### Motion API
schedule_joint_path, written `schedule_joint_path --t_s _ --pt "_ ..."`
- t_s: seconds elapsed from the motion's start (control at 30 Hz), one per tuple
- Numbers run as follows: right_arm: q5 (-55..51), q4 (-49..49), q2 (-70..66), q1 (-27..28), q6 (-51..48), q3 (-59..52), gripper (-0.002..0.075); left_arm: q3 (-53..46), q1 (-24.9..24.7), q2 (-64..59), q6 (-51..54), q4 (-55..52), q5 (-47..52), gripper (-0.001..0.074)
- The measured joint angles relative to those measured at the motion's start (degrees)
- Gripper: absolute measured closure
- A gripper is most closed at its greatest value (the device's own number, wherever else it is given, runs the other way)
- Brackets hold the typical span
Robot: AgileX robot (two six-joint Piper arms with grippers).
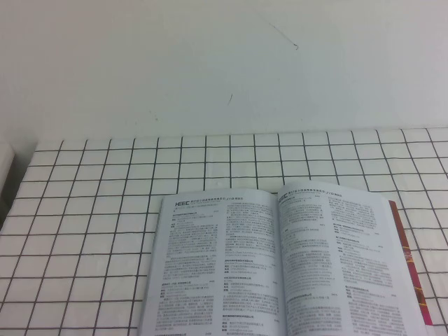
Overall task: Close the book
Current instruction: 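Close the open booklet and leave it lying on the table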
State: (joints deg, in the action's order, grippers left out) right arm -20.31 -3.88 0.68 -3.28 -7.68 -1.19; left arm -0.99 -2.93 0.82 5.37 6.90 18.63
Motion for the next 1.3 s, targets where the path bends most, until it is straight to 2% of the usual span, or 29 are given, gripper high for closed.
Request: schedule_joint_path --t_s 1.07,1.3 --pt "0.0 -0.4 0.0 0.0 0.0 0.0 0.0729 0.0 0.0 0.0 0.0 -0.4 0.0 0.0739" --pt "4.9 -0.6 0.0 0.0 -0.9 -0.4 0.0729 -0.2 0.0 0.0 0.0 -0.5 -3.2 0.0739"
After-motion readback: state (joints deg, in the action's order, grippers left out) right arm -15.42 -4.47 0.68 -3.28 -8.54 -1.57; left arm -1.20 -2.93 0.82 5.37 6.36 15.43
